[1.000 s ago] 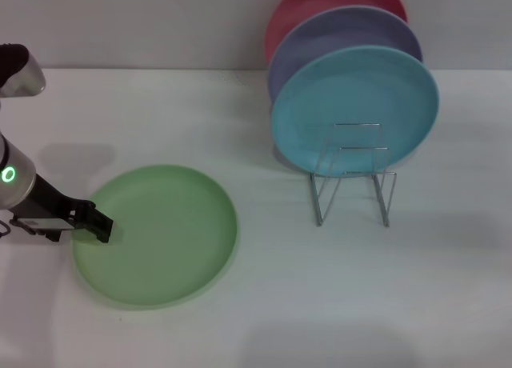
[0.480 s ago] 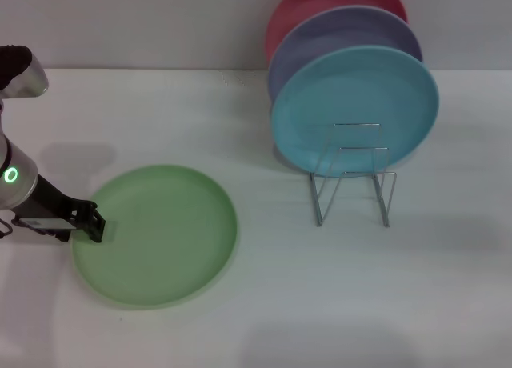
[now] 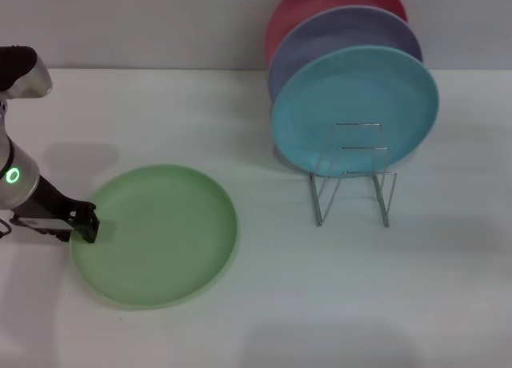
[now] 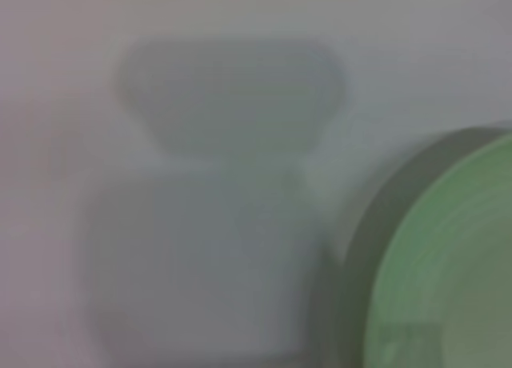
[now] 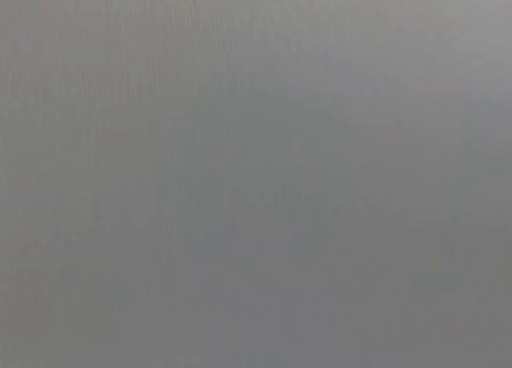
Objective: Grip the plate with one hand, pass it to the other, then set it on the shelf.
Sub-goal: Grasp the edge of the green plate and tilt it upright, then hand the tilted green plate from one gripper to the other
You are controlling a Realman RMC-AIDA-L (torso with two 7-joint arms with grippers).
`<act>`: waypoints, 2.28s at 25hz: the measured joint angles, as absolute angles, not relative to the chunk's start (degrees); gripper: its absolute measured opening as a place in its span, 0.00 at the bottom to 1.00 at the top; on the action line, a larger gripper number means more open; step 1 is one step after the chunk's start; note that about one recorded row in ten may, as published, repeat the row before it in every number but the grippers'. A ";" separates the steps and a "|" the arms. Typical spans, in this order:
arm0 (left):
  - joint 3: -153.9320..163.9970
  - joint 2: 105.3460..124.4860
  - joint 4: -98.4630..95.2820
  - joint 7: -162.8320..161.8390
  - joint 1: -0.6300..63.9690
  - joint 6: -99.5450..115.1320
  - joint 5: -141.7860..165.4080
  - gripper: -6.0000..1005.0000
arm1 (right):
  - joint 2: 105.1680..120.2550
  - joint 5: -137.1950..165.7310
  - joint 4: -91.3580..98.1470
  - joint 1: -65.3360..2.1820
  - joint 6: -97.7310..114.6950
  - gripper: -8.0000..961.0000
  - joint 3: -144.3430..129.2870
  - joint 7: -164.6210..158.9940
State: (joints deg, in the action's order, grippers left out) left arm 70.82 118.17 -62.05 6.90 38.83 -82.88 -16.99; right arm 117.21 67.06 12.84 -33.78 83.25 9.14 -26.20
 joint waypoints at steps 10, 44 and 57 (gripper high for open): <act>71.09 118.35 -62.05 6.93 39.02 -83.08 -16.19 0.29 | 117.28 67.06 12.83 -33.50 83.42 0.76 9.14 -26.28; 66.92 118.03 -63.46 12.13 37.60 -83.76 -20.22 0.05 | 117.51 67.06 12.46 -32.64 84.73 0.76 9.14 -26.36; 60.39 118.04 -68.48 18.28 32.42 -76.60 -28.30 0.04 | 117.57 67.06 12.27 -32.94 84.31 0.76 9.05 -26.37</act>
State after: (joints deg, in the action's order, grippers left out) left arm 60.39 118.04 -68.48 18.28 32.42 -76.60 -28.30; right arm 117.57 67.06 12.27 -32.94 84.31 9.05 -26.37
